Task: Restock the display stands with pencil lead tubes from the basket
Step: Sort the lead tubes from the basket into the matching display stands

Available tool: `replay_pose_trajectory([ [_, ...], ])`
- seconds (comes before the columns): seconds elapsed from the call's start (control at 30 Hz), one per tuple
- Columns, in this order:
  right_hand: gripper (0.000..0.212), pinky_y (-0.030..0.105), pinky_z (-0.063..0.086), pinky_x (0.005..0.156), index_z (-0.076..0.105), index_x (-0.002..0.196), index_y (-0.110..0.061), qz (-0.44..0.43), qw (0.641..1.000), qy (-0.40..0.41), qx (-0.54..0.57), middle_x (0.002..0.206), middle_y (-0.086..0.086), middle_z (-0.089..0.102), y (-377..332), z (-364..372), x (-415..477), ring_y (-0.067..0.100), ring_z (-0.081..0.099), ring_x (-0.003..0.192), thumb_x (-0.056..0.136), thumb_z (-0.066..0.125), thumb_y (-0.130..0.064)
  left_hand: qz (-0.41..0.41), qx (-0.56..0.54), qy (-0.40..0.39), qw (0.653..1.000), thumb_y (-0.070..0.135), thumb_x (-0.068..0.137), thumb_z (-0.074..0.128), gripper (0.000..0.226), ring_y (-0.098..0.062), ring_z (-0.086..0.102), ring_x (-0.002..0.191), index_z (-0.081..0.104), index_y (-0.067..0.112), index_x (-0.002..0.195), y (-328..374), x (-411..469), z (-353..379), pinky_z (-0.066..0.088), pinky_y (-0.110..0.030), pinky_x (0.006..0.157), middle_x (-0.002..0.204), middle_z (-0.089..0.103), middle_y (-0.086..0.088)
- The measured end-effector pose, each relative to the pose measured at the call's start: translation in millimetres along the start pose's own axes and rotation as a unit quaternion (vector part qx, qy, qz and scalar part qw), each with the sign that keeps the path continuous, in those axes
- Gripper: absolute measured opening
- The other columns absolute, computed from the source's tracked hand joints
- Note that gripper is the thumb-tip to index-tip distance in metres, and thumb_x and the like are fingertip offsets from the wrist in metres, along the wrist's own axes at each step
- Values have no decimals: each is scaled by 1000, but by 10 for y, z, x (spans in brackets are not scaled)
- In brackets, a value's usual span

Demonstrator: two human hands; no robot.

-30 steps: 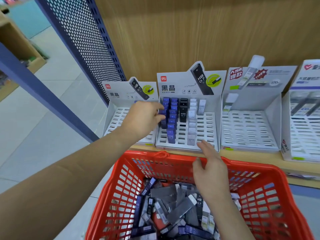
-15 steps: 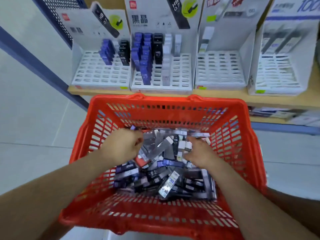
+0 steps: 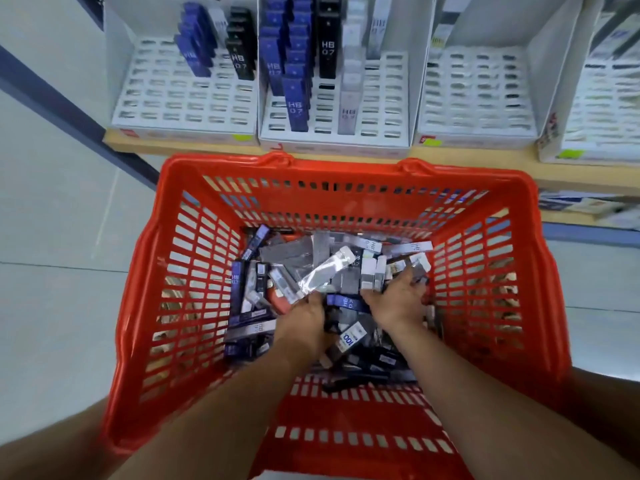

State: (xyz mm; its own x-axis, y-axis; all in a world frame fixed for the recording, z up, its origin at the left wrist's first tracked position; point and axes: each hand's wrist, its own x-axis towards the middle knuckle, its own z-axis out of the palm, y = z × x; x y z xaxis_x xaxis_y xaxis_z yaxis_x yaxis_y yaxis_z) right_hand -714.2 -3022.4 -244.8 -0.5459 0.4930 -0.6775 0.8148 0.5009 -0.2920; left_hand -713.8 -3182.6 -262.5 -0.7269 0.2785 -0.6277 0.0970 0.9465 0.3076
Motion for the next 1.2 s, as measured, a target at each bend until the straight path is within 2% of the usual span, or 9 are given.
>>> replay_pose_trajectory([
  [0.1,89,34,46,84,14,154,-10,16,1000,-8,25,147,24,37,-51,61,42,39,54,121,89,71,-32,-10,-86,8,996,31,83,67,37,-27,62,101,56,17,116,-93,51,-56,50,-34,79,108,67,-6],
  [0.3,49,44,52,93,44,143,-10,-19,996,-11,91,126,16,63,-7,193,76,35,61,112,98,58,-22,-76,-309,17,948,28,95,58,23,-19,62,91,59,15,113,-160,72,-391,48,-27,80,100,67,-2],
  [0.43,37,33,43,67,51,135,-4,-45,978,-13,204,91,10,62,-84,100,111,27,58,83,101,46,-17,-125,-533,-9,837,24,96,57,35,-18,57,106,49,18,130,-110,-34,-752,48,-45,97,127,58,-1],
  [0.53,20,36,30,63,56,79,-8,-14,938,-6,347,66,7,43,-218,-90,21,21,41,66,95,47,-17,-151,-661,-9,735,16,95,58,36,-27,57,108,42,17,126,-36,-189,-909,51,-48,92,125,57,-4],
  [0.77,20,33,32,64,51,68,-15,21,831,-105,546,55,-3,46,-487,-551,-451,16,38,59,88,53,-15,-160,-700,11,696,27,92,63,24,-17,64,84,54,12,108,237,-596,-885,56,-32,61,102,66,-1],
  [0.87,20,30,27,54,49,68,-15,0,782,-115,612,47,-5,42,-529,-748,-600,13,33,51,88,50,-14,-165,-760,53,627,29,92,61,39,-28,65,99,57,4,121,362,-754,-834,55,-44,84,114,68,-15],
  [0.93,18,26,29,53,51,70,-15,-15,754,-111,647,48,-5,43,-570,-867,-709,10,33,46,88,50,-13,-165,-800,65,573,26,93,61,34,-31,65,97,60,2,115,447,-900,-864,56,-45,83,105,69,-18],
  [1.1,16,26,30,56,53,72,-14,-59,750,-123,647,51,-5,39,-596,-962,-994,12,31,49,88,50,-14,-131,-871,80,467,26,95,56,36,-36,67,97,59,-2,117,641,-1156,-944,60,-44,71,109,67,-23],
  [1.2,13,29,34,54,57,80,-12,-57,751,-162,637,57,-1,43,-600,-907,-1186,13,38,52,89,48,-9,-119,-876,135,448,27,97,53,32,-29,67,91,59,1,115,639,-1223,-1066,61,-39,62,100,69,-17],
])
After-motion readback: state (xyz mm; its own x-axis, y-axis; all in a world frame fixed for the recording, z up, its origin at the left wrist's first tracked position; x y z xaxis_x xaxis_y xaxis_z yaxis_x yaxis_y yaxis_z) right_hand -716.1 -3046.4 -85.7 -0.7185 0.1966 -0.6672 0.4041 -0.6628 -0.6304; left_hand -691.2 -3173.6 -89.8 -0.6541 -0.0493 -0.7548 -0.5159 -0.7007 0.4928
